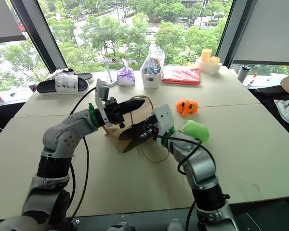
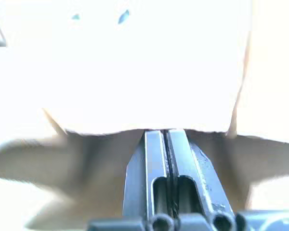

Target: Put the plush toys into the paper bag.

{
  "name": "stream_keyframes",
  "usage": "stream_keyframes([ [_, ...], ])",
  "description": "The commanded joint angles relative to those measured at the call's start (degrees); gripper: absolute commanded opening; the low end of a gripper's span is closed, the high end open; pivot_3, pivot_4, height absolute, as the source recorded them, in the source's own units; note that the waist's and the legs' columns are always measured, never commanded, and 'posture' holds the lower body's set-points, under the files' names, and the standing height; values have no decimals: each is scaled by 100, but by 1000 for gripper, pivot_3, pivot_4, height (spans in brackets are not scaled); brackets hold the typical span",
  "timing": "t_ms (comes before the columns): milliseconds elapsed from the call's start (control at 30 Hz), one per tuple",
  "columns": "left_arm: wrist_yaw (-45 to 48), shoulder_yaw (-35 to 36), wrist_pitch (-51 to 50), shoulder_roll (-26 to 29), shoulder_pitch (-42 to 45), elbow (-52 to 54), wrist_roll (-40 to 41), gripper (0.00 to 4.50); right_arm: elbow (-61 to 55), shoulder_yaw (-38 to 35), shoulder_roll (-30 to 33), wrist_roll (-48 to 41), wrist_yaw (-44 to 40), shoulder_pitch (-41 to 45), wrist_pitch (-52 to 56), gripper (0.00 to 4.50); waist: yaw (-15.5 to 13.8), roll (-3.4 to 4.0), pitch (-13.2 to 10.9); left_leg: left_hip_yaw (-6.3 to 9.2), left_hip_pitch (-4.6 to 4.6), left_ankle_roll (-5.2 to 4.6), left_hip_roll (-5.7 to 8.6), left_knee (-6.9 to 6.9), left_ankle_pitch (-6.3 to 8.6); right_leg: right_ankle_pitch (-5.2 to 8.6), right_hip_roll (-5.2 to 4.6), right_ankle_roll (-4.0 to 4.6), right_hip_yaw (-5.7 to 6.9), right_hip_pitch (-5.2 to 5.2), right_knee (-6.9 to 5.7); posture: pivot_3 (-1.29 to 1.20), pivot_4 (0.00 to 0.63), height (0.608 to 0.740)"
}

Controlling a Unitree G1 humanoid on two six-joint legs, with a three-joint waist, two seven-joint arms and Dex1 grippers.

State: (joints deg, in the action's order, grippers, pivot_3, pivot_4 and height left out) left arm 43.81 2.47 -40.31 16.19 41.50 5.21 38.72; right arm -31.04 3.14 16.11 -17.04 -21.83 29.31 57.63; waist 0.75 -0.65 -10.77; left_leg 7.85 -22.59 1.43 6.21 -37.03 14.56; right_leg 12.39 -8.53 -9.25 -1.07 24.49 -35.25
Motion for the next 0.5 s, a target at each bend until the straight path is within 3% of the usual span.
stream_keyframes([
  [33, -43, -40, 158, -29, -86, 320, 5, 0, -782, -772, 632, -494, -263, -54, 839, 1212, -13, 0, 0, -1, 1, -11, 0, -1, 6, 0, -1, 0, 0, -4, 4, 0, 150, 740],
  [167, -84, -33, 177, -56, -70, 318, 30, 0, -855, -1318, 1320, -716, -437, -109, 1172, 3100, -32, -1, -1, -3, -1, -29, 4, -6, 16, 0, -3, 0, 1, -8, 6, 0, 150, 740],
  [267, -128, 76, 230, -39, 47, 222, 42, 0, -269, -1442, 2063, -336, -475, -343, 709, 4455, -24, -1, -1, -10, 1, -30, 4, -3, 17, 0, -3, 0, 1, -8, 7, 0, 150, 740],
  [433, -220, 169, 279, -16, 217, 239, 78, 0, 1747, -668, 2539, 450, -540, -564, -518, 4455, -1, -3, 0, -38, 4, -31, 4, -4, 17, 0, -3, 0, -2, -9, 8, 0, 150, 740],
  [500, -245, 213, 296, 0, 296, 216, 90, 0, 2450, -509, 2446, 604, -598, -465, -1003, 4455, 1, -3, -1, -41, 6, -30, 3, -3, 17, 0, -3, 0, -2, -9, 6, 0, 150, 740],
])
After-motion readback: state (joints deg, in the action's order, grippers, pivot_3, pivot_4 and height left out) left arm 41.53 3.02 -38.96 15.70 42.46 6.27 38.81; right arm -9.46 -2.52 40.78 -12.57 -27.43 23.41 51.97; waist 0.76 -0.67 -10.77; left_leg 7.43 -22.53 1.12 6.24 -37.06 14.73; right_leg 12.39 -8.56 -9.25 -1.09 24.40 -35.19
